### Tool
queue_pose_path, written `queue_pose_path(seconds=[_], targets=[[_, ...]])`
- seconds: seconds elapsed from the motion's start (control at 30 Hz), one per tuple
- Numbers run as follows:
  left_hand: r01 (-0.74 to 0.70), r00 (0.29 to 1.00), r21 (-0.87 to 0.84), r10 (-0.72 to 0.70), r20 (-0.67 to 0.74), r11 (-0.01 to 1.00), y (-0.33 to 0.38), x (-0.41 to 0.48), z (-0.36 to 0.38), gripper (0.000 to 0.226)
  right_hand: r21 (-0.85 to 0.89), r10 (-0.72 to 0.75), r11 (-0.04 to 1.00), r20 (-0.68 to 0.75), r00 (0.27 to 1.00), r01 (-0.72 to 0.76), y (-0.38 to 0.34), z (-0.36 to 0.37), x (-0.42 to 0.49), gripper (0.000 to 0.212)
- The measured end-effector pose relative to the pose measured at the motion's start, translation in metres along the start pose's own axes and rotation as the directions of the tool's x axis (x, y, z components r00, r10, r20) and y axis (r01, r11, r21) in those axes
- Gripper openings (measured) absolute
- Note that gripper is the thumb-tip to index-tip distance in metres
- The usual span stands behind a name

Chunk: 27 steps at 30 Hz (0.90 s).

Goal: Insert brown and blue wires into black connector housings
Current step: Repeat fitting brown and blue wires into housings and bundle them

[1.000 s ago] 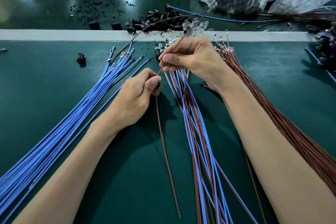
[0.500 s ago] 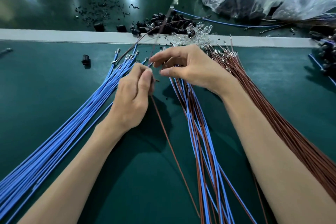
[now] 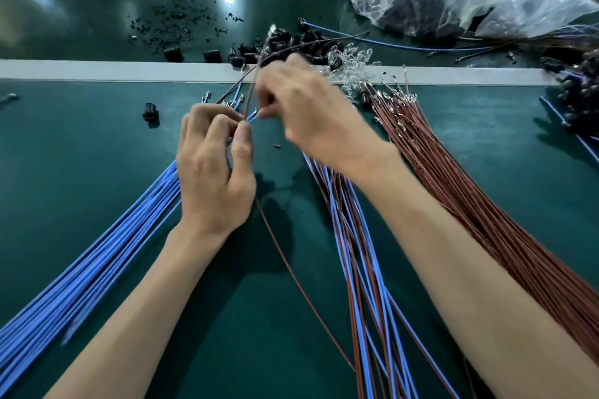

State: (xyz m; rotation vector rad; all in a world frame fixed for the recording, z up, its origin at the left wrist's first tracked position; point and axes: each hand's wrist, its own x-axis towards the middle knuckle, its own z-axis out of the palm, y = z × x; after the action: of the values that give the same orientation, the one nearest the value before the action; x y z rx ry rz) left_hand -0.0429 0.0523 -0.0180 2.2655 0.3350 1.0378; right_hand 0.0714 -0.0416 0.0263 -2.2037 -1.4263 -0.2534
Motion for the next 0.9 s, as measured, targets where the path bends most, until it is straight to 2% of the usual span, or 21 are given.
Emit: queue_pose_path(seconds=[0.07,0.17,0.23,0.27,0.3,0.37,0.43,0.47,0.5,0.53,0.6,0.67,0.73,0.77,0.83,0.9], targets=[[0.007,0.991,0.065,-0.015,0.13,0.998,0.0,-0.002,0.002,0.041,-0.04,0.14,0.988,-0.155,0.978,-0.148,0.016,-0.014,-0.007,0.005],[-0.022,0.965,0.096,-0.004,0.263,0.995,0.001,-0.004,0.004,0.047,-0.049,0.403,0.895,-0.332,0.853,-0.442,0.042,-0.024,-0.022,0.01],[-0.024,0.961,0.015,0.019,0.277,1.0,0.001,-0.003,0.004,0.045,0.046,0.456,0.875,-0.417,0.786,-0.483,0.043,-0.022,-0.031,0.012],[-0.01,0.962,-0.032,0.018,0.274,0.999,0.001,-0.002,0.004,0.041,0.092,0.453,0.883,-0.421,0.785,-0.46,0.039,-0.02,-0.034,0.013],[0.012,0.964,-0.073,0.008,0.267,0.997,0.0,-0.002,0.004,0.038,0.135,0.453,0.89,-0.378,0.807,-0.436,0.033,-0.016,-0.036,0.016],[0.048,0.963,-0.134,-0.01,0.27,0.99,0.0,-0.001,0.004,0.034,0.293,0.476,0.856,-0.126,0.87,-0.426,0.021,-0.007,-0.037,0.027],[0.053,0.95,-0.184,0.007,0.312,0.981,0.001,0.0,0.003,0.033,0.529,0.483,0.692,0.168,0.859,-0.492,0.008,-0.002,-0.036,0.026],[0.047,0.942,-0.2,0.023,0.335,0.979,0.002,-0.001,0.002,0.032,0.627,0.472,0.592,0.24,0.848,-0.507,0.004,0.0,-0.035,0.022],[0.042,0.935,-0.206,0.034,0.353,0.978,0.002,-0.001,0.002,0.032,0.685,0.47,0.524,0.263,0.842,-0.506,0.002,0.0,-0.035,0.018],[0.044,0.931,-0.203,0.034,0.363,0.978,0.001,-0.002,0.002,0.032,0.707,0.483,0.5,0.252,0.839,-0.5,0.002,0.0,-0.034,0.015],[0.066,0.931,-0.189,0.008,0.366,0.98,0.001,-0.003,0.002,0.031,0.712,0.566,0.504,0.156,0.81,-0.489,0.008,-0.005,-0.033,0.02],[0.084,0.93,-0.189,-0.009,0.367,0.978,0.0,-0.004,0.002,0.03,0.768,0.717,0.432,0.026,0.696,-0.474,0.019,-0.013,-0.031,0.023],[0.08,0.928,-0.203,0.001,0.372,0.976,0.0,-0.004,0.002,0.029,0.864,0.821,0.307,-0.029,0.571,-0.398,0.03,-0.021,-0.028,0.023],[0.073,0.927,-0.212,0.012,0.376,0.975,0.0,-0.004,0.002,0.028,0.892,0.823,0.256,0.0,0.567,-0.372,0.031,-0.023,-0.028,0.022],[0.064,0.926,-0.232,0.029,0.377,0.97,0.0,-0.003,0.002,0.025,0.88,0.71,0.239,0.131,0.692,-0.411,0.026,-0.021,-0.03,0.019],[0.075,0.928,-0.254,0.026,0.372,0.964,0.0,-0.003,0.003,0.025,0.778,0.52,0.37,0.28,0.807,-0.508,0.015,-0.012,-0.035,0.018]])
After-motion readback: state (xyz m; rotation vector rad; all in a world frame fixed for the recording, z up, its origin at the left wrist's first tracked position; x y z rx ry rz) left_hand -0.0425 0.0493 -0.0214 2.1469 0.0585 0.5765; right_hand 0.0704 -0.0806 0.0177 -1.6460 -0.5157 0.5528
